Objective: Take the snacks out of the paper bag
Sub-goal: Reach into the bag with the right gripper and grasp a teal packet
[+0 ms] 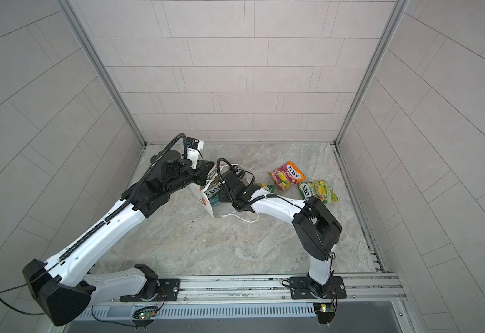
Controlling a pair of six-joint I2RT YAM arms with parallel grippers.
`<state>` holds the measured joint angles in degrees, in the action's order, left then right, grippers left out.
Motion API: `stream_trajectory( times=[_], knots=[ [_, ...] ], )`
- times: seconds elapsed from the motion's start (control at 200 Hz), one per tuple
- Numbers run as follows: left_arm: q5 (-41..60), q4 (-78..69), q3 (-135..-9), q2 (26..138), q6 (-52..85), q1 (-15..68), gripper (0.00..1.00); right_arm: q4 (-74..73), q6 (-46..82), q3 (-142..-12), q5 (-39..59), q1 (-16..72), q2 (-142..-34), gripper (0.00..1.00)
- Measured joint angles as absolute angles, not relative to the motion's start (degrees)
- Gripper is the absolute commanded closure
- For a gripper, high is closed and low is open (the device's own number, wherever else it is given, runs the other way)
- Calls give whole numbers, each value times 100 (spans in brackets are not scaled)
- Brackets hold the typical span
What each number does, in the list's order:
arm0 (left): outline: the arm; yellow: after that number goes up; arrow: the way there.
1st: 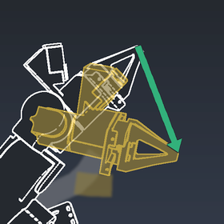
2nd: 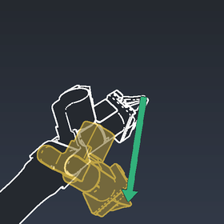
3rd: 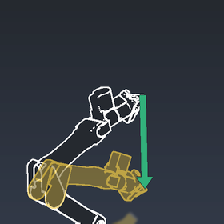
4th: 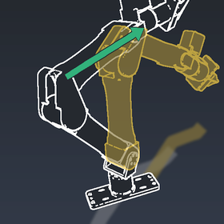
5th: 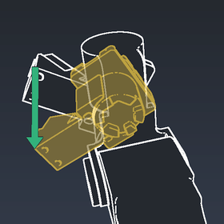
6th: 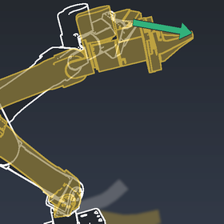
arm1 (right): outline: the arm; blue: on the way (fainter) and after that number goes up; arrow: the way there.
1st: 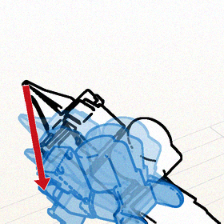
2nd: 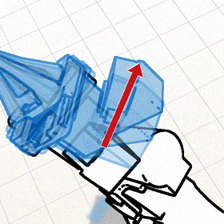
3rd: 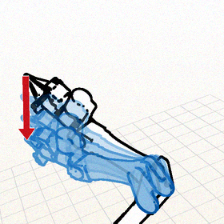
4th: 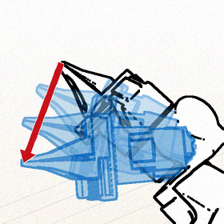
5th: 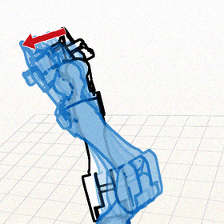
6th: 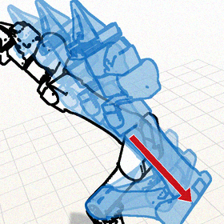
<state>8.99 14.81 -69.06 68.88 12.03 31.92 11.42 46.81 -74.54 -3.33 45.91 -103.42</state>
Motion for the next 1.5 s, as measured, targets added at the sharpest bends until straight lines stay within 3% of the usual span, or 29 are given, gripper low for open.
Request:
stream_trajectory(
  times=[0.185,0.255,0.415,0.896,1.041,1.196,1.501],
  knots=[
    [899,1481,-6904,6888,1203,3192,100,1243,4742,-7616,-333,4591,-10516,60],
    [897,1481,-6904,6888,1203,3192,100,1297,4777,-7618,-336,4591,-10554,66],
    [899,1479,-6904,6888,1203,3192,100,1358,4834,-7618,-355,4591,-10556,68],
    [899,1476,-6879,6888,1203,3192,100,1337,5070,-7706,-169,4523,-10888,66],
    [897,1476,-6875,6888,1203,3192,100,1269,5183,-7717,-106,4480,-10980,77],
    [897,1474,-6873,6888,1203,3192,100,1149,5256,-7712,5,4431,-10997,100],
    [886,1476,-6864,6888,1203,3192,100,469,5238,-6917,121,4418,-10488,100]
  ],
)
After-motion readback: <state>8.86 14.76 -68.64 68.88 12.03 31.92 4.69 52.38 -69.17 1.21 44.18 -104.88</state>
